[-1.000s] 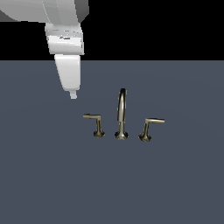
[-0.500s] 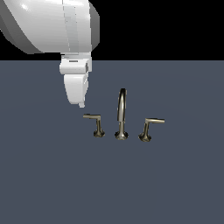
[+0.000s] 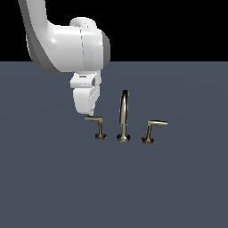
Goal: Turn on the faucet by rotating a designated handle.
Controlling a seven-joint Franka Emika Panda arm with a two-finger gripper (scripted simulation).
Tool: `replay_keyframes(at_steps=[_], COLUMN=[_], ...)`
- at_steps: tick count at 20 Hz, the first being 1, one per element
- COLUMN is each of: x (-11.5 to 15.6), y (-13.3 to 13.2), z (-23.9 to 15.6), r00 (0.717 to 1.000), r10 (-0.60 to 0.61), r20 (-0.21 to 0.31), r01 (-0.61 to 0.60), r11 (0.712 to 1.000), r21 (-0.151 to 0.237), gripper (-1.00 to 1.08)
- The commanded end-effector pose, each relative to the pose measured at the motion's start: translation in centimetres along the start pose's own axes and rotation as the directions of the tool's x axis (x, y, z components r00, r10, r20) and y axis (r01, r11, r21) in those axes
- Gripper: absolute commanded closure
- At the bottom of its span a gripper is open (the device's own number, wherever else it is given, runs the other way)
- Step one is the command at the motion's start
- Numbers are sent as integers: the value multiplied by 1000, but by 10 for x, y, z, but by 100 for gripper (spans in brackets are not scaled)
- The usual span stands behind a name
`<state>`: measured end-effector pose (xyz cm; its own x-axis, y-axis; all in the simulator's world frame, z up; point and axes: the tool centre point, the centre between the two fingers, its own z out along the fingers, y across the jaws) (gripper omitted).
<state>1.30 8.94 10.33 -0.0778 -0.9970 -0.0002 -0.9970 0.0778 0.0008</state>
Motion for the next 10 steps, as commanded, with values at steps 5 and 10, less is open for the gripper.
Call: replay_keyframes(at_steps=[5, 10], x=[8, 8], y=[-12, -13], z=[14, 14], r00=[998, 997], r10=[68, 73], r20=[-2, -1], r01=[-68, -73], r11=[998, 997], r21=[1, 1], gripper=[108, 108])
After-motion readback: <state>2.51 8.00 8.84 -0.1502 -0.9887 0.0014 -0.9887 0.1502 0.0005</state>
